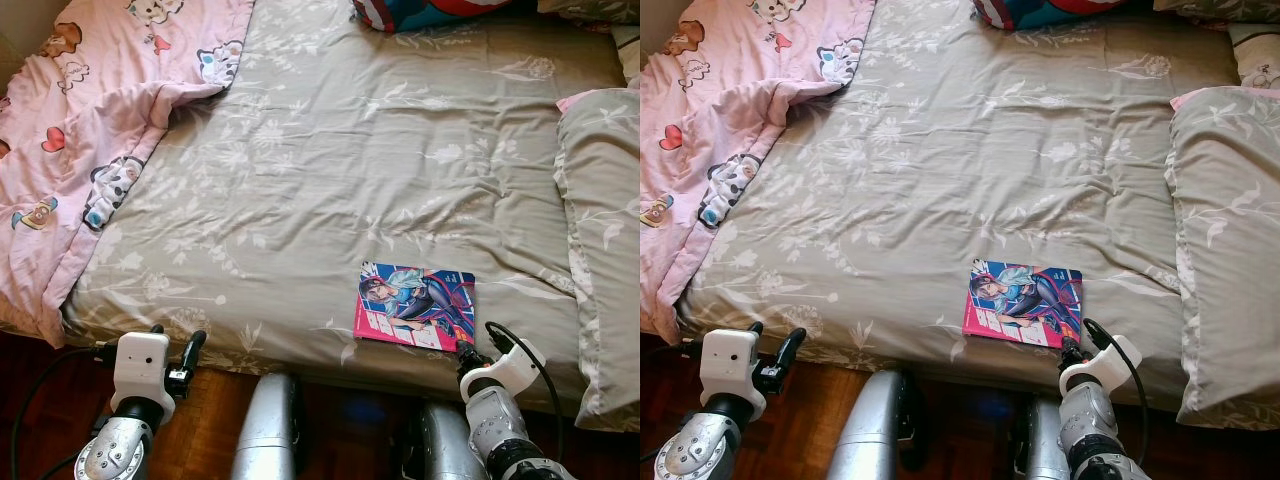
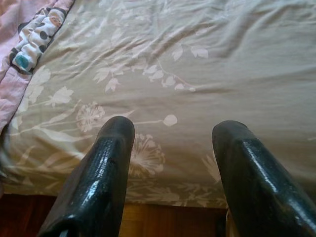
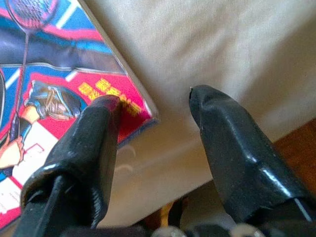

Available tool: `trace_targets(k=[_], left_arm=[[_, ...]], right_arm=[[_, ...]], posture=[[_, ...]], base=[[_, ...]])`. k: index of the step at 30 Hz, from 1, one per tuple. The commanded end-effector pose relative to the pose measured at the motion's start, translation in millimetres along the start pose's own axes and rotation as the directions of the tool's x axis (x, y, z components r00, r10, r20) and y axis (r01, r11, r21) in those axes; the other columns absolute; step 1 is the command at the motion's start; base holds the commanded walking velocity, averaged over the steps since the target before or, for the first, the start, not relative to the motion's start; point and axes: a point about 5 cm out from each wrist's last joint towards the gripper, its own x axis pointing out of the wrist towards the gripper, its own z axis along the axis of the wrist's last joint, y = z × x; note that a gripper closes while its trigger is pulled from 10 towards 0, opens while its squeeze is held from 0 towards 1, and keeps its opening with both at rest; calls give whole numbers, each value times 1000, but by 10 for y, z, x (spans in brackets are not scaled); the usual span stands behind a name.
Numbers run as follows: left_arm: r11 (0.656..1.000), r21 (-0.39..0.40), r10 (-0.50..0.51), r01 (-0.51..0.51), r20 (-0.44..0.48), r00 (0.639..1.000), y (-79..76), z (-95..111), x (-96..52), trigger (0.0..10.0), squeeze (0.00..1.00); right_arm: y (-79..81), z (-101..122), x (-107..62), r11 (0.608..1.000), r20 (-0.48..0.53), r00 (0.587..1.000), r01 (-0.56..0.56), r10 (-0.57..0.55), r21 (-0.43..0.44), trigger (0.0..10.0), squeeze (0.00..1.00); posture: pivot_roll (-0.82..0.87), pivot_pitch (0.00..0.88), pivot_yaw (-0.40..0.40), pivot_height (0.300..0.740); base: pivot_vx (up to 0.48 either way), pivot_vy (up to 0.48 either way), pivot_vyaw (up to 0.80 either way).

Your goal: Clean up the room

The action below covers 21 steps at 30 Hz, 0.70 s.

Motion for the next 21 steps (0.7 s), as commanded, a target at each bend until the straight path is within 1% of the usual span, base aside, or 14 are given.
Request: trace_targets(k=[1, 2, 3, 4, 5, 8, 11, 12, 13, 15, 16, 17, 18, 21], left_arm=[[1000, 5, 10, -10, -47, 999, 5, -117, -46, 10000, 0], [1000, 2, 12, -12, -47, 999, -4, -122, -34, 10000, 0], [1000, 1, 12, -12, -47, 999, -8, -123, -30, 10000, 0], [1000, 0, 13, -13, -46, 999, -11, -124, -29, 10000, 0], [1000, -4, 14, -14, -45, 999, -24, -130, -13, 10000, 0], [1000, -19, 14, -15, -34, 999, -70, -128, 39, 10000, 0], [999, -38, 15, -16, -23, 1000, -125, -138, 126, 10000, 0], [999, -46, 17, -18, -22, 1000, -146, -150, 157, 10000, 0], [998, -64, 27, -29, -26, 999, -157, -174, 184, 10000, 0], [997, -75, 34, -37, -30, 999, -160, -188, 194, 10000, 0], [992, -112, 61, -66, -44, 997, -150, -241, 211, 10000, 0], [989, -123, 71, -76, -51, 996, -149, -263, 225, 10000, 0], [989, -123, 71, -76, -51, 996, -149, -263, 225, 10000, 0], [985, -149, 84, -92, -62, 995, -162, -316, 271, 10000, 0]], right_arm=[[-44, -25, -21, 999, 10, 1000, -3, 3, -50, 10000, 933], [-6, 10, -15, 997, 34, 999, -31, 34, -77, 10000, 612], [4, 20, -14, 996, 41, 998, -38, 41, -85, 10000, 612], [11, 29, -13, 995, 47, 998, -45, 49, -91, 10000, 459], [24, 48, -14, 991, 61, 996, -59, 67, -118, 10000, 0], [33, 87, -22, 986, 95, 989, -96, 110, -140, 10000, 0], [86, 99, -44, 958, 118, 975, -158, 190, -238, 10000, 0], [112, 97, -54, 943, 122, 969, -176, 217, -282, 10000, 0], [136, 95, -60, 932, 123, 963, -191, 238, -307, 10000, 0], [147, 94, -62, 928, 123, 961, -199, 247, -314, 10000, 0], [169, 90, -74, 920, 132, 954, -215, 269, -327, 10000, 0], [178, 90, -78, 914, 133, 951, -221, 279, -340, 10000, 0], [178, 90, -78, 914, 133, 951, -221, 279, -340, 10000, 0], [196, 98, -97, 898, 145, 940, -238, 309, -371, 10000, 0]], posture=[[214, 363, 103, 642], [207, 356, 97, 642], [207, 356, 97, 642], [207, 356, 97, 642], [197, 350, 91, 642], [170, 336, 77, 642], [143, 318, 63, 642], [127, 304, 51, 642], [110, 287, 38, 642], [110, 287, 38, 642], [93, 273, 30, 642], [77, 258, 20, 642], [77, 258, 20, 642], [65, 237, 9, 642]], base=[[0, 0, 0], [0, 0, 0], [0, 0, 0], [0, 0, 0], [0, 0, 0], [0, 0, 0], [0, 0, 0], [0, 0, 0], [0, 0, 0], [0, 0, 0], [0, 0, 0], [0, 0, 0], [0, 0, 0], [0, 0, 0]])
